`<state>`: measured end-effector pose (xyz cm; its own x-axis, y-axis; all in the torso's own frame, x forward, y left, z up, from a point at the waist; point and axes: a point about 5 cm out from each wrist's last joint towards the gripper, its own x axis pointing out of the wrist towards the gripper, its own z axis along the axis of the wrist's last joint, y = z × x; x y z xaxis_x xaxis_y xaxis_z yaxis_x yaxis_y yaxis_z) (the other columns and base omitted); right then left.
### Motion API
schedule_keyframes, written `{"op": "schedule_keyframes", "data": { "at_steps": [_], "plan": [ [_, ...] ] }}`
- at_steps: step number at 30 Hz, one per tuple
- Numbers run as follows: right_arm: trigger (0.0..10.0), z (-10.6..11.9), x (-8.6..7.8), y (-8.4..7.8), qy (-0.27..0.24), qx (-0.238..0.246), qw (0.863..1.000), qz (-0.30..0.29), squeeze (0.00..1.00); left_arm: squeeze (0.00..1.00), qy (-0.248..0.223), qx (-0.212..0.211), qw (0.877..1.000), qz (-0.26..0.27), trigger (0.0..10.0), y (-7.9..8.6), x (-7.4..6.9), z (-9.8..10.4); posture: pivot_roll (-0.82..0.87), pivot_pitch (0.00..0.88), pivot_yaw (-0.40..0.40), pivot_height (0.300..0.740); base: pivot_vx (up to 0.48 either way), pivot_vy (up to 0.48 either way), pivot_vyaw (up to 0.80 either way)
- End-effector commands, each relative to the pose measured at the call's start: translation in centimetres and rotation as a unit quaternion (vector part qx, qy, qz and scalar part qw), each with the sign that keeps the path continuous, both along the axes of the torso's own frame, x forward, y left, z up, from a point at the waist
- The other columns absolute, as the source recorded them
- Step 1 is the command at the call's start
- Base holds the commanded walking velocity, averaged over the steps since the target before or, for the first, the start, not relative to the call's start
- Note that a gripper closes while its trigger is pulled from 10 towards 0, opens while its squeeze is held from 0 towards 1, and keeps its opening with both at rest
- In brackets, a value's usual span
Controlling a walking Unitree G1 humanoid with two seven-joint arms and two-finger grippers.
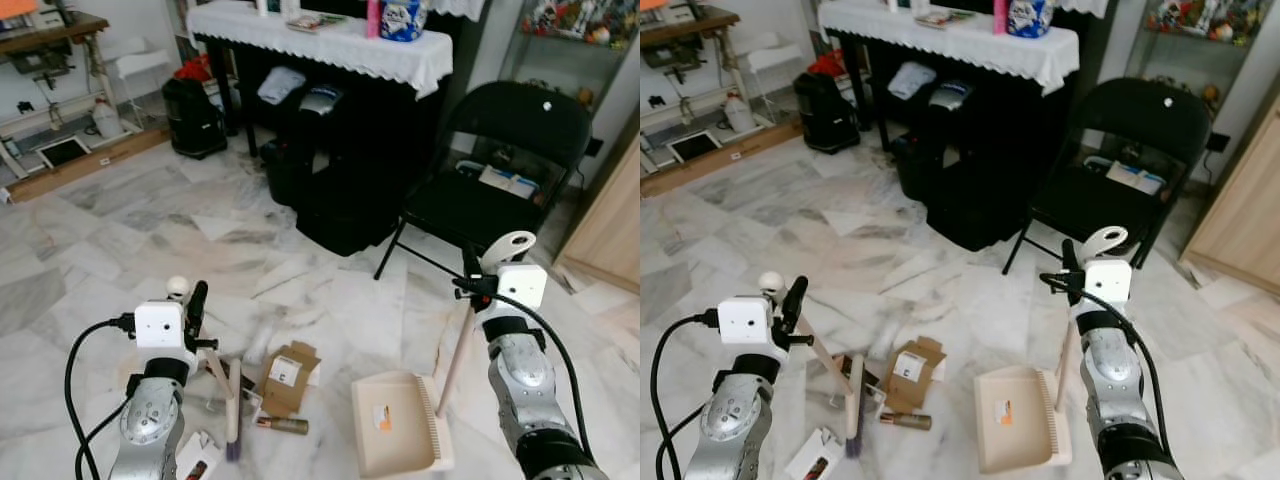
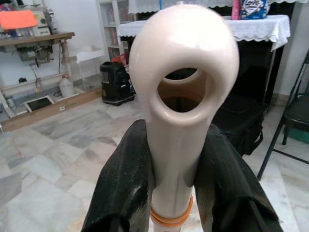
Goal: Sweep floor
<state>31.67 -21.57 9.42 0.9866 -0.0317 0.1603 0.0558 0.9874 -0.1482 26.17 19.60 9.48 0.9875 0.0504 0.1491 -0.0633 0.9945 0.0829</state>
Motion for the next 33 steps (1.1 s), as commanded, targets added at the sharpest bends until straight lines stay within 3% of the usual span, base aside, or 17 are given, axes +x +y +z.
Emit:
{"op": "schedule_keyframes", "data": {
  "at_steps": [1,33],
  "plan": [
    [10.0,0.84,0.35,0.38,-0.019,0.0,1.0,0.006,0.0,0.0,-0.017,0.007,1.0,0.0,10.0,0.4,0.09,0.81,0.06,0.03,0.042,0.74,0.0,0.48,0.0],
    [10.0,0.54,0.0,-0.2,-0.015,0.0,1.0,-0.009,0.0,0.0,-0.017,0.014,1.0,-0.023,10.0,-0.21,0.29,0.84,0.05,0.009,0.051,0.74,0.0,0.015,0.0]
  ]
}}
